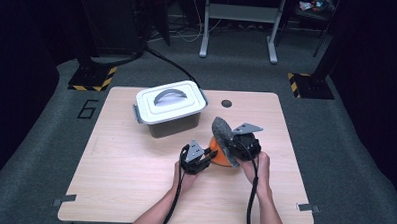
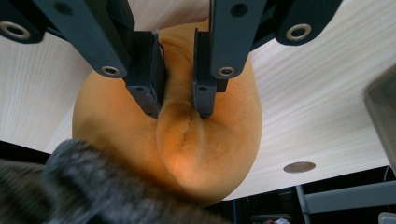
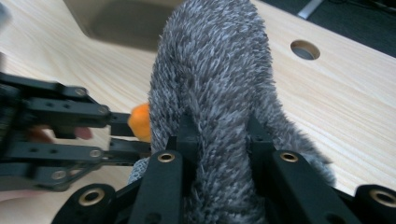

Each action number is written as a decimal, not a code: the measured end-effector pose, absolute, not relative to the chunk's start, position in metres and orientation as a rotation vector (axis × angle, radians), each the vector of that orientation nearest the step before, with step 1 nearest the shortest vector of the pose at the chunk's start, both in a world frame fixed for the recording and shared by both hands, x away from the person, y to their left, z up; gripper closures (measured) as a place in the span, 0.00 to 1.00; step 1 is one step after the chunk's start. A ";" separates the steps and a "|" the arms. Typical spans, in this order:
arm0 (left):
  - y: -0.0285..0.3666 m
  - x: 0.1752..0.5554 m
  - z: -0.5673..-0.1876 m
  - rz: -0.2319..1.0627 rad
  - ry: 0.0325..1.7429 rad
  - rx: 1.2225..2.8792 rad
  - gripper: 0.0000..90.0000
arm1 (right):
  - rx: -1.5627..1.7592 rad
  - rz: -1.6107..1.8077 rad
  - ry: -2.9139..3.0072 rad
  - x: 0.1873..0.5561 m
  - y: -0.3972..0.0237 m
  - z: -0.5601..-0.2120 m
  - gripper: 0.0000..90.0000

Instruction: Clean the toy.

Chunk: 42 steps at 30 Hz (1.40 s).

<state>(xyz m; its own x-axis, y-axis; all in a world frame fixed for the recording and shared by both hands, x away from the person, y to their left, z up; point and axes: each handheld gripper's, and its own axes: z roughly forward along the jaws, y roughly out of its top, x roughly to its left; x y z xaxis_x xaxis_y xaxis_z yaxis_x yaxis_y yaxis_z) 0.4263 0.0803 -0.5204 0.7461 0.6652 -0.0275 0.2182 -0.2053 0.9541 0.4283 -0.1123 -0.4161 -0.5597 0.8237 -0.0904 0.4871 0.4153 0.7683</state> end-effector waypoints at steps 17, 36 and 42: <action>0.079 0.425 -0.520 0.477 0.661 1.785 0.84 | 1.221 0.977 2.154 0.430 -0.145 -0.428 0.82; 0.079 0.425 -0.520 0.480 0.666 1.783 0.84 | 1.418 0.815 2.110 0.435 -0.187 -0.466 0.82; 0.079 0.425 -0.521 0.479 0.679 1.762 0.84 | 1.448 0.772 2.135 0.438 -0.191 -0.482 0.83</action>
<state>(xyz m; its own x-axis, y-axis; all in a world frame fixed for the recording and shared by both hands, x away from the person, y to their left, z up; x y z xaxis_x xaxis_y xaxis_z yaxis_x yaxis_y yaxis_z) 0.4253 0.0792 -0.5206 0.7509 0.6601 -0.0200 0.2030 -0.2019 0.9581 0.4383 -0.1910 -0.4817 -0.3510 0.9350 -0.0511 0.6860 0.2939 0.6656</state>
